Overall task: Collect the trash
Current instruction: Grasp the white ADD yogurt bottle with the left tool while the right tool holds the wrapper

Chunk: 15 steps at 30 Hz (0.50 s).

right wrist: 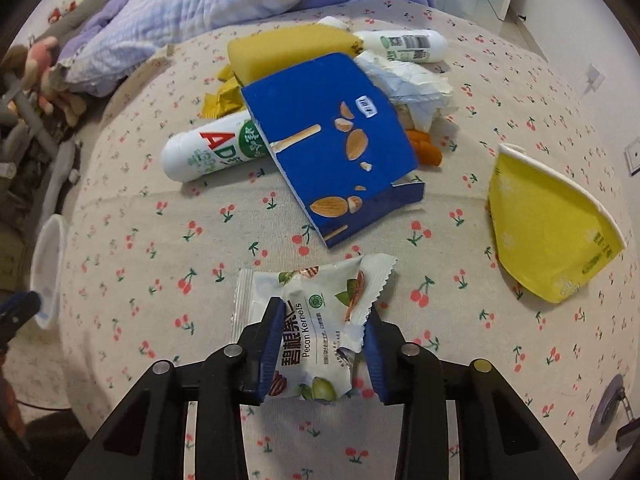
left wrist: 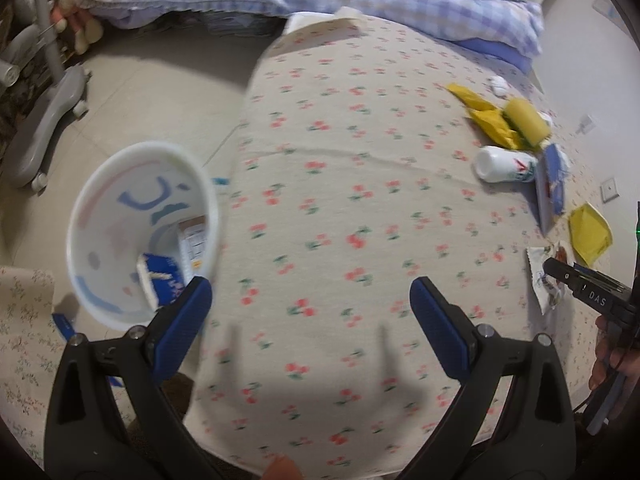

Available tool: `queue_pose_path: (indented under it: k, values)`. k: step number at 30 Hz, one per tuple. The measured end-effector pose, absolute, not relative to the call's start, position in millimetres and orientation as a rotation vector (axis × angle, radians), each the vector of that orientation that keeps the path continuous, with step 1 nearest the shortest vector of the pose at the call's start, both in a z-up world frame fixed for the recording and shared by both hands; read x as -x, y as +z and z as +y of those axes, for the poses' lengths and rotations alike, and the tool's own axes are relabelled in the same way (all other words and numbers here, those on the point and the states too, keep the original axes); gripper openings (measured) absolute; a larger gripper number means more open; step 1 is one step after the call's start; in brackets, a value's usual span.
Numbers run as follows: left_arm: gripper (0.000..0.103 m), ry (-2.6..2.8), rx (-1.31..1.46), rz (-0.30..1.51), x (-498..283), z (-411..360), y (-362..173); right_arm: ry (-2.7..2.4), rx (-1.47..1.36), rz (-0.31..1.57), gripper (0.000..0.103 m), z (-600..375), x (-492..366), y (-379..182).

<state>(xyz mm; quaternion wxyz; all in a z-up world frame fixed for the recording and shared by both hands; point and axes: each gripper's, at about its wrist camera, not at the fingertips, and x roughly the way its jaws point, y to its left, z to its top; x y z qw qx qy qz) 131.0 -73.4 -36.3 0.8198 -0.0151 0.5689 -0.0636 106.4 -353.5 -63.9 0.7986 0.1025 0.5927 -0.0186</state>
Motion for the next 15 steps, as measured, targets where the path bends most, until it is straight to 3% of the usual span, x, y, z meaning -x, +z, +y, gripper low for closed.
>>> queue_pose_path:
  k: [12, 15]
  values:
    - [0.099, -0.363, -0.099, 1.114, -168.2, -175.6, -34.6, -0.05, -0.333, 1.173, 0.038, -396.2, -90.3, -32.1]
    - [0.094, -0.432, -0.174, 1.057, -176.9, -203.4, -31.9, -0.064, -0.355, 1.164, 0.038, -407.5, -94.1, -31.2]
